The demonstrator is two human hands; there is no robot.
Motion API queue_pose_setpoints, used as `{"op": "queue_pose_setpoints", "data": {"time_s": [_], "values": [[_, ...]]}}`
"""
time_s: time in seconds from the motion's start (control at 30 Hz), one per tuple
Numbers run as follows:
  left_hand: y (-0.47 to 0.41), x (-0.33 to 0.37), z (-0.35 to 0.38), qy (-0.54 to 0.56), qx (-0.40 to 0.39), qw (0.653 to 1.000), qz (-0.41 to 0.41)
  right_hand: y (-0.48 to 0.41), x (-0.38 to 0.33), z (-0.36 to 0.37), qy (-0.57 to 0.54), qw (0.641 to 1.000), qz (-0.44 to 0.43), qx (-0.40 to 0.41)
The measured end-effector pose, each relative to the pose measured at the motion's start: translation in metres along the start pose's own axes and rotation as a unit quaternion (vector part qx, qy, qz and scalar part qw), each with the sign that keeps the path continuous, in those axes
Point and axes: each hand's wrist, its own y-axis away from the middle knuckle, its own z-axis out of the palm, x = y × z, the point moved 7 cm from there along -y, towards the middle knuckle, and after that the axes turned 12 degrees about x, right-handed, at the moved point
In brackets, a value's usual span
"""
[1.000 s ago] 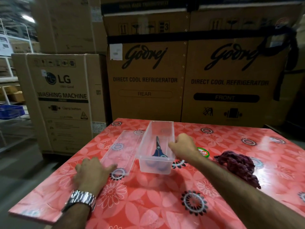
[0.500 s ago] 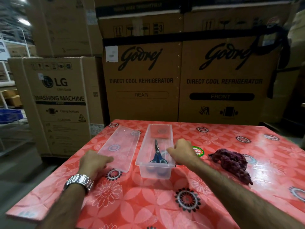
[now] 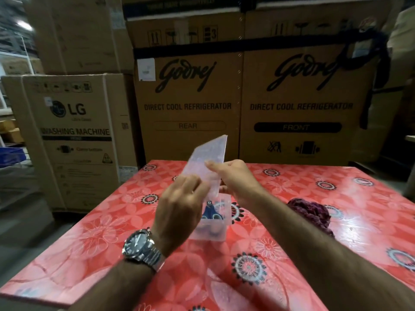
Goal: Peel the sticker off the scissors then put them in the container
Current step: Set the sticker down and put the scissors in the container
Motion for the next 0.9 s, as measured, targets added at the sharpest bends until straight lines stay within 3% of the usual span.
{"op": "queue_pose_setpoints", "data": {"time_s": [0.07, 0.13, 0.23, 0.33, 0.4, 0.5, 0.6, 0.77, 0.9], "values": [[0.002, 0.012, 0.004, 0.031, -0.018, 0.998, 0.046, -0.001, 0.008, -0.006, -0.007, 0.999, 0.029, 0.024], [0.007, 0.011, 0.014, 0.053, -0.085, 0.994, 0.033, -0.001, 0.015, -0.016, -0.004, 0.998, 0.038, 0.049], [0.021, -0.012, 0.026, 0.074, -0.2, 0.97, -0.113, -0.005, 0.028, -0.027, 0.002, 0.996, 0.052, 0.067], [0.042, -0.03, 0.036, 0.153, -0.242, 0.915, -0.284, -0.009, 0.043, -0.03, 0.003, 0.994, 0.071, 0.084], [0.051, -0.033, 0.039, 0.197, -0.248, 0.88, -0.353, -0.011, 0.053, -0.028, -0.001, 0.992, 0.083, 0.092], [0.056, -0.031, 0.039, 0.225, -0.253, 0.86, -0.381, -0.018, 0.062, -0.027, 0.012, 0.99, 0.078, 0.118], [0.061, -0.034, 0.039, 0.246, -0.249, 0.842, -0.409, -0.022, 0.06, -0.029, 0.099, 0.985, 0.039, 0.138], [0.062, -0.032, 0.037, 0.255, -0.241, 0.838, -0.418, -0.023, 0.049, -0.032, 0.286, 0.949, -0.01, 0.133], [0.062, -0.032, 0.037, 0.252, -0.234, 0.839, -0.422, -0.021, 0.046, -0.028, 0.362, 0.924, -0.027, 0.118]]}}
